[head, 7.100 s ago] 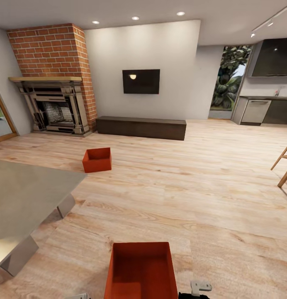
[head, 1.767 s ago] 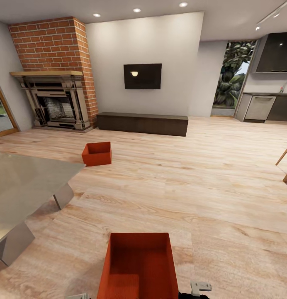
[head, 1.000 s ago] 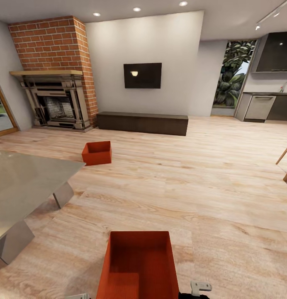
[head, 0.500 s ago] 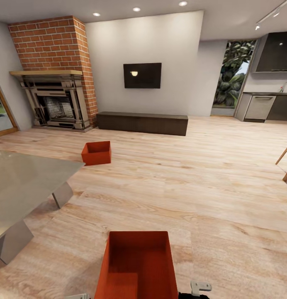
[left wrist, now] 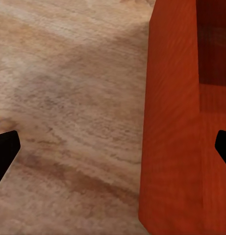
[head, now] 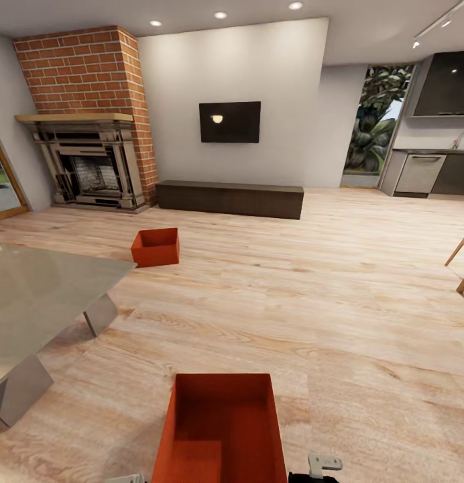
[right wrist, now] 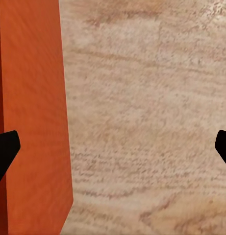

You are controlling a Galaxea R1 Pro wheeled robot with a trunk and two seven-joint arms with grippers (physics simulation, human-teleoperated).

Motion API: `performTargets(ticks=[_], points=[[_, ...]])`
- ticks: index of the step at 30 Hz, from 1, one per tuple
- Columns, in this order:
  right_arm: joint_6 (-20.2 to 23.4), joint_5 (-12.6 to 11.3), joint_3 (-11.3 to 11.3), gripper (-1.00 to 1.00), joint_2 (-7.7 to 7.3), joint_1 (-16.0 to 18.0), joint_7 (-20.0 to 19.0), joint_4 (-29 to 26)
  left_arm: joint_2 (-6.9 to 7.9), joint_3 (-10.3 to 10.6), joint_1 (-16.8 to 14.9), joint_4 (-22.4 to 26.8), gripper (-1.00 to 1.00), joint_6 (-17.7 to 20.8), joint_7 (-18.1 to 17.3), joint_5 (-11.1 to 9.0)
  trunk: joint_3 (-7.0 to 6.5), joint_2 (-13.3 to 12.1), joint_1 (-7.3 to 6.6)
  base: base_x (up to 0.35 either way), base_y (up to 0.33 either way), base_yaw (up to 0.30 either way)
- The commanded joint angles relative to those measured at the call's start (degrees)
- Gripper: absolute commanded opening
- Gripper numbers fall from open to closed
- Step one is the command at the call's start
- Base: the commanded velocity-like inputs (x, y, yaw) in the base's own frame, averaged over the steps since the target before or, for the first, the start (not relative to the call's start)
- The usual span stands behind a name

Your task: Move the two storage containers from the living room to the garage. In the garage, place one container on the floor and stack the other container on top of it (either order is fine).

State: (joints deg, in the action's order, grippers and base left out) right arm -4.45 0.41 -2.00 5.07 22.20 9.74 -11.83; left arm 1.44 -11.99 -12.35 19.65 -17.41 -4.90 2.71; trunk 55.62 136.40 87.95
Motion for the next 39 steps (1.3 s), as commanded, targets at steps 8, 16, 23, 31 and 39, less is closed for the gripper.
performTargets(ticks=[8, 16, 23, 31, 39], points=[[-0.23, 0.03, -0.20, 1.00, 0.03, 0.03, 0.10, 0.05, -0.03, -0.42, -0.04, -0.05, 1.00, -0.17, -0.44, 0.28, 0.59, 1.22, 0.65, 0.000, 0.000, 0.000], [-0.23, 0.03, -0.20, 1.00, 0.03, 0.03, 0.10, 0.05, -0.03, -0.41, -0.04, -0.07, 1.00, -0.17, -0.45, 0.28, 1.13, 2.43, 1.31, 0.000, 0.000, 0.000], [-0.23, 0.03, -0.20, 1.00, 0.03, 0.03, 0.10, 0.05, -0.03, -0.40, -0.04, -0.06, 1.00, -0.17, -0.45, 0.28, 1.13, 2.43, 1.31, 0.000, 0.000, 0.000], [-0.23, 0.03, -0.20, 1.00, 0.03, 0.03, 0.10, 0.05, -0.03, -0.40, -0.04, -0.06, 1.00, -0.17, -0.46, 0.28, 1.31, 2.83, 1.53, 0.000, 0.000, 0.000], [-0.26, 0.03, -0.20, 1.00, 0.03, 0.03, 0.10, 0.07, -0.03, -0.41, -0.04, -0.06, 1.00, -0.17, -0.46, 0.28, 1.31, 2.83, 1.53, 0.000, 0.000, 0.000]])
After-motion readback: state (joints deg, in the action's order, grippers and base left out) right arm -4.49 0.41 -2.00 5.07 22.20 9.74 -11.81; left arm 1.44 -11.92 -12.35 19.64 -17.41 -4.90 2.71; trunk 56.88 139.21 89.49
